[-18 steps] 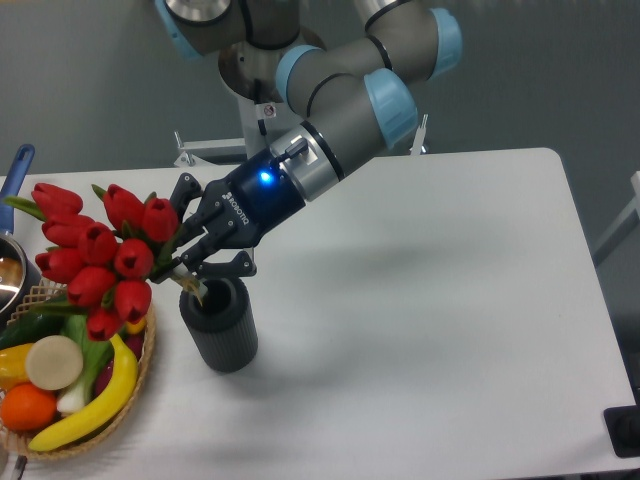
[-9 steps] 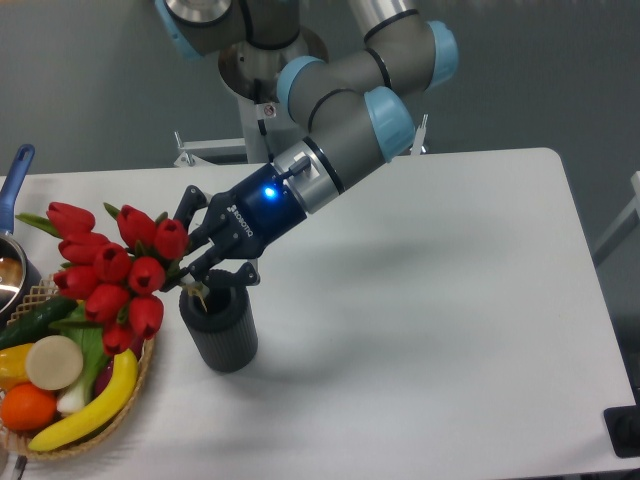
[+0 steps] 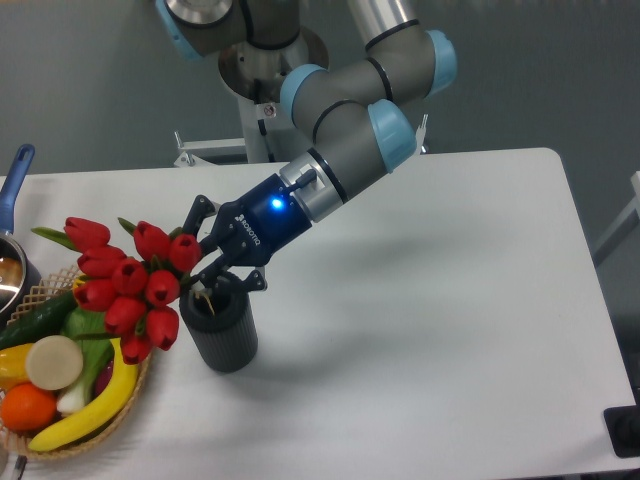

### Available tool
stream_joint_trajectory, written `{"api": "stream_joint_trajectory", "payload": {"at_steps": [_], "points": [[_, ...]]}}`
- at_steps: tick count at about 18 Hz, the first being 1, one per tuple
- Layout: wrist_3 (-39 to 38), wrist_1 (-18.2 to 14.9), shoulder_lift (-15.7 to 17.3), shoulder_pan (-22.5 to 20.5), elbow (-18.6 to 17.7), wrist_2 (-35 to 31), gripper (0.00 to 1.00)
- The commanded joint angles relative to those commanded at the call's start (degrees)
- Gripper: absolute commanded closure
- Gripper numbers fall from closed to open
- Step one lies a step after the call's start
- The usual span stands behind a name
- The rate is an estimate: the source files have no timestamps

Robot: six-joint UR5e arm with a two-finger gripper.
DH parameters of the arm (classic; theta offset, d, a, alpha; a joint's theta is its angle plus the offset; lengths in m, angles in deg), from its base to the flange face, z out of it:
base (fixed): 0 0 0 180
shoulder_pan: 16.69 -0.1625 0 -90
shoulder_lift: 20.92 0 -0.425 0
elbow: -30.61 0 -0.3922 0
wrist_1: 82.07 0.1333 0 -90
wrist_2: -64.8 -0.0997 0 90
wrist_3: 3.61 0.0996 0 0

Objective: Insert the flowers into the vase
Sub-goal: 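Lower the tulip stems down into the grey vase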

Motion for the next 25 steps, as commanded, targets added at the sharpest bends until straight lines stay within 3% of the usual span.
{"api": "stream_joint_trajectory", "payload": {"at_steps": [25], "points": [[3.43, 0.17, -2.81, -0.44, -2.29, -2.28, 0.73]]}}
